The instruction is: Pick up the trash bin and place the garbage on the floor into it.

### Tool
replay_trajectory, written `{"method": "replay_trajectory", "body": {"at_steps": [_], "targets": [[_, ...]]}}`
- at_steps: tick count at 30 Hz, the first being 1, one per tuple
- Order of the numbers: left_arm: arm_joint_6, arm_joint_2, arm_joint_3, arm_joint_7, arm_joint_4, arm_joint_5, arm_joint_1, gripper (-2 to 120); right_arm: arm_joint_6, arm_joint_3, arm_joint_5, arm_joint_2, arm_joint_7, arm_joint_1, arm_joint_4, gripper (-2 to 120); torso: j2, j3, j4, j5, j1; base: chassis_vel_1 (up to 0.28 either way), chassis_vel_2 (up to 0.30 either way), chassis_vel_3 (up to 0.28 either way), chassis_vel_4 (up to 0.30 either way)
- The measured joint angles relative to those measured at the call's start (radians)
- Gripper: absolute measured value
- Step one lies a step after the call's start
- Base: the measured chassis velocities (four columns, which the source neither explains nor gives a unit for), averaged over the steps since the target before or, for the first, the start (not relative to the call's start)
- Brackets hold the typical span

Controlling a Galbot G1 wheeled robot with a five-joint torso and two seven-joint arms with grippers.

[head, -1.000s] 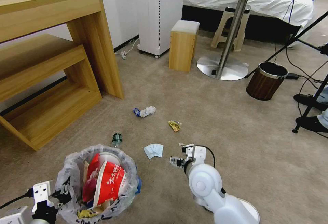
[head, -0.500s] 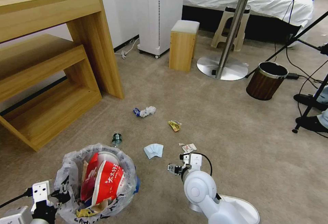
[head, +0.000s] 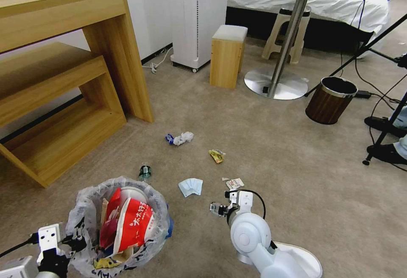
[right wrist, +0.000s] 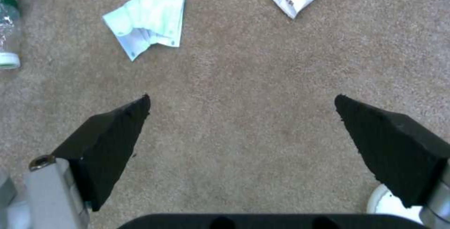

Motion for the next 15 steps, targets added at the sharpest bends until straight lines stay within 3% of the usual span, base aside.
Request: {"method": "replay_trajectory", "body": {"at_steps": [15], "targets": [[-0.003,-0.013,0.011,0.012,0.003,0.035,0.012,1,0.006,-0.016,-0.016,0.005,-0.004,-0.006,-0.01,100,0.0,0.0,0.0001,0.0,0.0,0.0,0.0,0.0,0.0]]}}
